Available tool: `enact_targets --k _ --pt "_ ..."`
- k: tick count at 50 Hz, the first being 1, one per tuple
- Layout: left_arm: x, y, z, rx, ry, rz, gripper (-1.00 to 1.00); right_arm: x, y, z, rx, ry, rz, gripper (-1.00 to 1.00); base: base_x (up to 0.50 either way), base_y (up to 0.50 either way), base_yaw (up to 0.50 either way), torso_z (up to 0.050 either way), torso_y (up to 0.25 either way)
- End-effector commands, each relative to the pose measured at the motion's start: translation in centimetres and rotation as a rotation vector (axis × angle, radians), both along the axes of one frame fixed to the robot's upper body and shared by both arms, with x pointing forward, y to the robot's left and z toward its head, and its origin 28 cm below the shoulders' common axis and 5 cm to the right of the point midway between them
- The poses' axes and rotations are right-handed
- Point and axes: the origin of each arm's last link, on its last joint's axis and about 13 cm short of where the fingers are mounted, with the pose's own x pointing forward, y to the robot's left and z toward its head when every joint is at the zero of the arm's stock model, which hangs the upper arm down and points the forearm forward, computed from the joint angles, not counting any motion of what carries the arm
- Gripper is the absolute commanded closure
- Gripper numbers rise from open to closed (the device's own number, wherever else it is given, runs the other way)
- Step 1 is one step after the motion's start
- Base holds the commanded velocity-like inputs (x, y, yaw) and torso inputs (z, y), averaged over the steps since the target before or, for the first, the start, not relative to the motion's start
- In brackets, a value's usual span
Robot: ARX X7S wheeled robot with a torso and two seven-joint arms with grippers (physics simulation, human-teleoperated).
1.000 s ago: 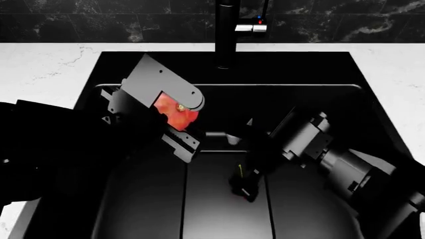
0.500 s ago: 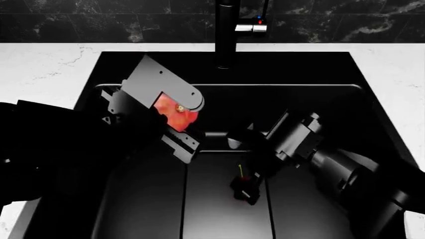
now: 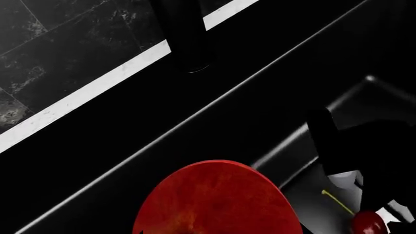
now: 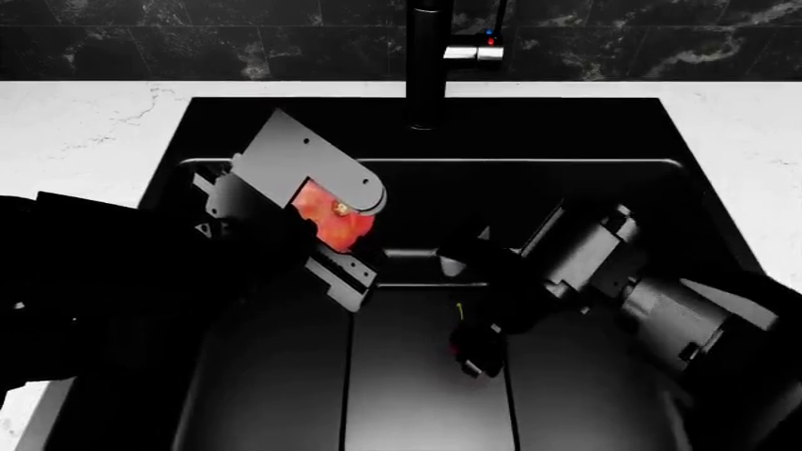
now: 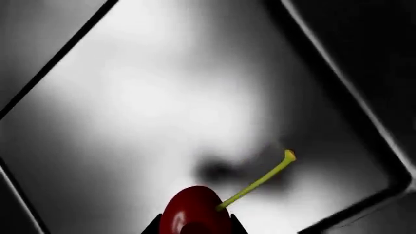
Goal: Pick up the fruits and vegetables and place them in the sink. Turn on the sink faucet to wash them. Then turn the sink off and put them in the tray.
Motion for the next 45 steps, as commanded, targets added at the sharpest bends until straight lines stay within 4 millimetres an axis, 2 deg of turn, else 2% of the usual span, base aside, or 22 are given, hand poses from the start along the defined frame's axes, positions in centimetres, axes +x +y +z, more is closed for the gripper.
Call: enact_targets --k 1,12,22,33,45 --pt "0.0 0.0 0.0 -0.002 -0.006 0.007 1.00 -1.7 -1.1 2.5 0.014 -0.084 -0.015 1.00 0.00 0.00 0.00 0.000 0.000" --pt "0.0 -0.1 0.1 -0.002 -0.007 0.007 1.00 -3.1 -2.5 4.7 0.058 -0.183 -0.047 1.00 0.00 0.00 0.00 0.000 0.000" --pt "0.1 -0.2 0.0 0.005 0.001 0.004 1.00 -3.7 -2.6 6.0 0.097 -0.251 -0.043 1.00 0.00 0.00 0.00 0.000 0.001" --pt "0.2 0.0 -0.2 0.016 0.019 0.027 1.00 -4.4 -3.0 6.8 0.121 -0.298 -0.051 1.00 0.00 0.00 0.00 -0.003 0.246" --pt "1.5 0.7 -0.9 0.037 0.074 0.138 1.00 -4.9 -3.8 8.0 0.148 -0.355 -0.078 1.00 0.00 0.00 0.00 -0.004 0.250"
